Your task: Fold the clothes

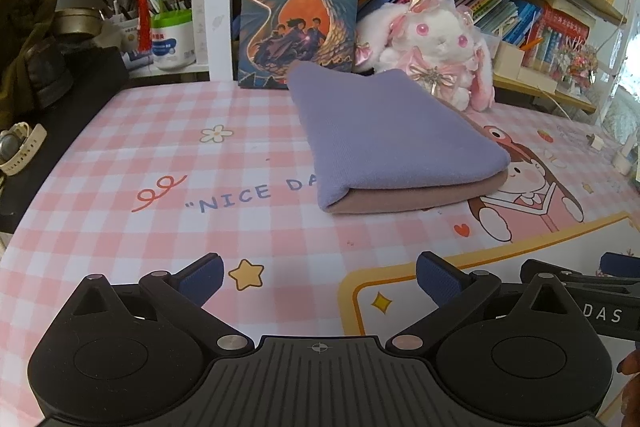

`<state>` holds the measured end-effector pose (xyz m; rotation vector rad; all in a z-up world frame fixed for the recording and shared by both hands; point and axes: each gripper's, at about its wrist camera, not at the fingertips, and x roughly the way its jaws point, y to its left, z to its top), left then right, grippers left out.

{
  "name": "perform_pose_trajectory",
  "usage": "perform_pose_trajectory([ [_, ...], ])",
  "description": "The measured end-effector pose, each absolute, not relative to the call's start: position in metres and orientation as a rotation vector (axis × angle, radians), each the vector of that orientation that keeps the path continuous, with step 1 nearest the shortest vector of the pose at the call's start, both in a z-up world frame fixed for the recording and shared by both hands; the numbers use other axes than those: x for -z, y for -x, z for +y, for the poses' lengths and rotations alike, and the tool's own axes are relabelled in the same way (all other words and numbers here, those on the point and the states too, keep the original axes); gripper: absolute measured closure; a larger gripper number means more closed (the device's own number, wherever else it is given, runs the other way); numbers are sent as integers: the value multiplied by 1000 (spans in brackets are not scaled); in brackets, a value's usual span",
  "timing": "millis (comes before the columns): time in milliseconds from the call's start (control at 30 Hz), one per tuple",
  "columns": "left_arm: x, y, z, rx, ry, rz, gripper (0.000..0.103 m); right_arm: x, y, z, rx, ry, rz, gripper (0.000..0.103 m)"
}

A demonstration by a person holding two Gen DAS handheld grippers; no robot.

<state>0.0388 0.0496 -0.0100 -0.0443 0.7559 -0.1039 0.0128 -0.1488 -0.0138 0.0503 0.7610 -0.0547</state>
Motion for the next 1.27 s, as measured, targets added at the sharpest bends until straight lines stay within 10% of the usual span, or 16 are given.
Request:
perform_pose_trajectory([
  [1267,10,-37,49,123,39,747,0,16,-13,-148,66,-58,774,0],
])
